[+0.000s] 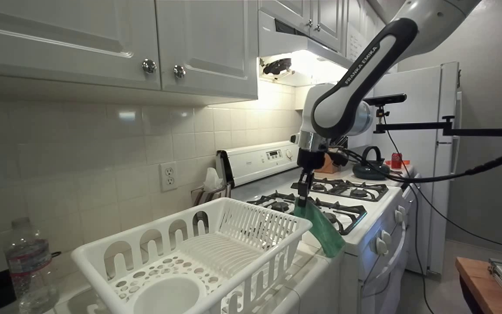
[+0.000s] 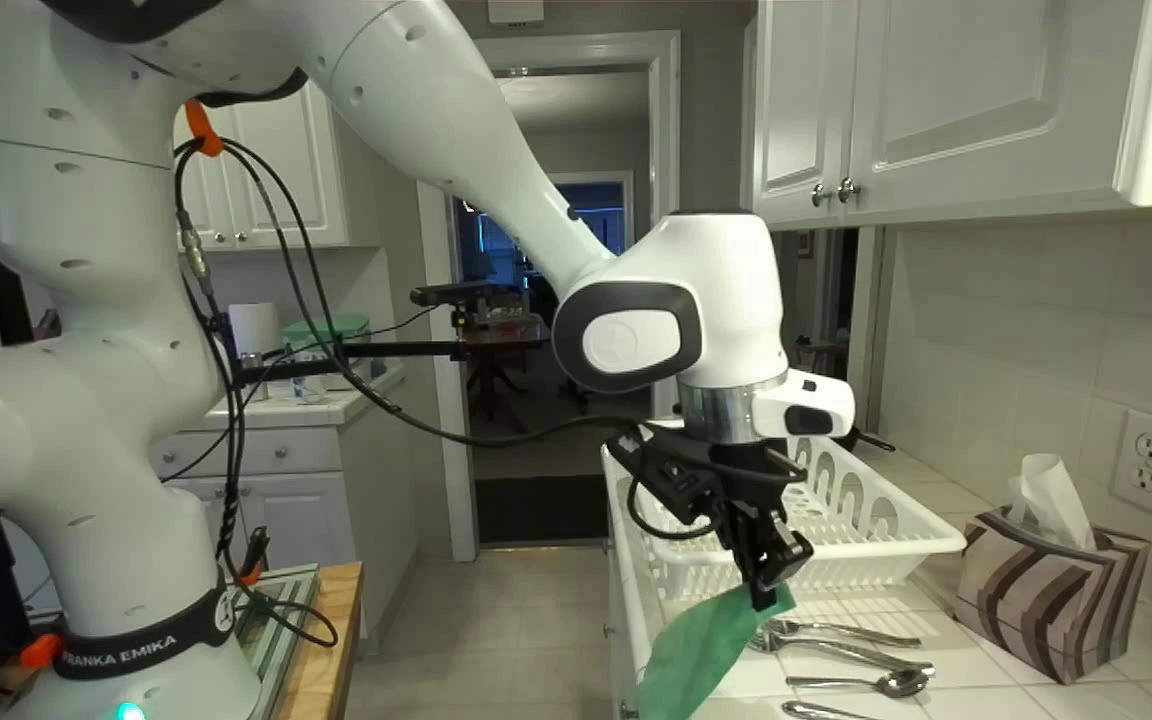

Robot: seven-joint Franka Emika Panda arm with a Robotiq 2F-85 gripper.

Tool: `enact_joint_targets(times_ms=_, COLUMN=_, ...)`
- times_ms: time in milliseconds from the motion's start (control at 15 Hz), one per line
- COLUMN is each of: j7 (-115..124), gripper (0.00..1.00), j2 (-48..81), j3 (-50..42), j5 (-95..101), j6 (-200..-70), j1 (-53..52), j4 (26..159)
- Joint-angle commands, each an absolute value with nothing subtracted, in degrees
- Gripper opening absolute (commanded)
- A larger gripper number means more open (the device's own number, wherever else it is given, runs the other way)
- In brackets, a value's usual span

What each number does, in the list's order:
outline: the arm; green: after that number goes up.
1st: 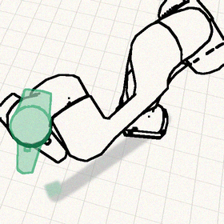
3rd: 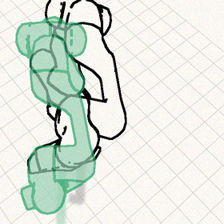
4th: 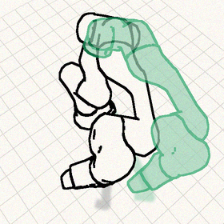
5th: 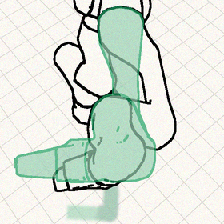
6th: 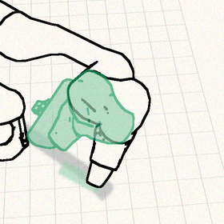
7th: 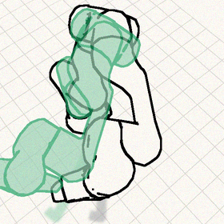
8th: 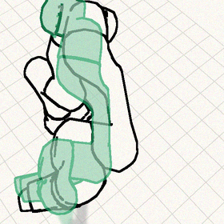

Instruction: Hang the green towel on the edge of the dish rack

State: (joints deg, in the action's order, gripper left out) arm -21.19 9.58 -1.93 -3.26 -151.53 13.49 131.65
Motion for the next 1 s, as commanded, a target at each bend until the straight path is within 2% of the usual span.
enact_joint_targets(times_ms=0, j7=-20.92, gripper=0.02, j2=4.56, j3=-3.37, j5=-0.93, j6=-150.3, j1=11.42, j4=132.7)
enact_joint_targets(times_ms=467, j7=-21.29, gripper=0.02, j2=2.29, j3=-2.79, j5=-1.54, j6=-150.57, j1=7.86, j4=127.22)
enact_joint_targets(times_ms=933, j7=-20.24, gripper=0.02, j2=7.43, j3=-0.88, j5=-2.36, j6=-150.98, j1=3.94, j4=116.3)
